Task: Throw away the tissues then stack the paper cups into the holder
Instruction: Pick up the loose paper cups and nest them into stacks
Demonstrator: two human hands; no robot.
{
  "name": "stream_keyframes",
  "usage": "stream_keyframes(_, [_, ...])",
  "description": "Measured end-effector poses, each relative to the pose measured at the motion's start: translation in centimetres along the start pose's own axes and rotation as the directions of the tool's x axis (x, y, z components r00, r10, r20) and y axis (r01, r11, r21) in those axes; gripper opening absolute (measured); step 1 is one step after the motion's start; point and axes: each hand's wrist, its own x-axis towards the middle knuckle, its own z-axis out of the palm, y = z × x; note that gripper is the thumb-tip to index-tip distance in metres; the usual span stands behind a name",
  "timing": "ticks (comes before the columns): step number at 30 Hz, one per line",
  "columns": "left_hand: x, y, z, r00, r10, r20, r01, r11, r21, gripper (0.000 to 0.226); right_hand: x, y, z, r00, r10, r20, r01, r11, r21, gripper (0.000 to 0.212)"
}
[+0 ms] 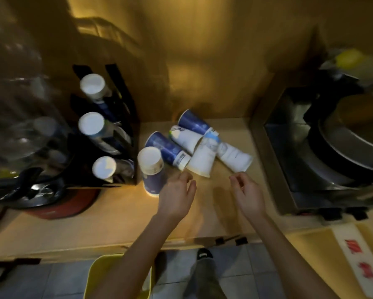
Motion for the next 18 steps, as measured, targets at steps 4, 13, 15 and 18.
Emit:
stream_keyframes(4, [3.9, 0.4, 3.3, 0.992, -0.11, 0.058, 0.105, 0.991, 0.085, 0.042, 4.9, 2.8, -0.6, 1.0, 0.028, 0.012, -0.028, 0.999, -0.026, 0.027])
stream_keyframes(13, [8.8, 0.8, 8.2, 0.945, -0.314, 0.088, 0.291, 0.934, 0.209, 0.085, 10.8, 6.7, 0.1, 0.985, 0.134, 0.107, -0.112, 0.975, -0.194, 0.097])
stream_keyframes(15, [8.9, 0.9, 8.8, 0.937, -0.333, 0.104, 0.309, 0.931, 0.194, 0.087, 10.8, 7.2, 0.4, 0.982, 0.138, 0.129, -0.114, 0.977, -0.179, 0.099])
stream_keyframes(18, [9.0, 1.2, 9.1, 0.937, -0.327, 0.124, 0.305, 0.937, 0.172, 0.084, 10.5, 7.6, 0.7, 0.981, 0.143, 0.132, -0.123, 0.981, -0.149, 0.095])
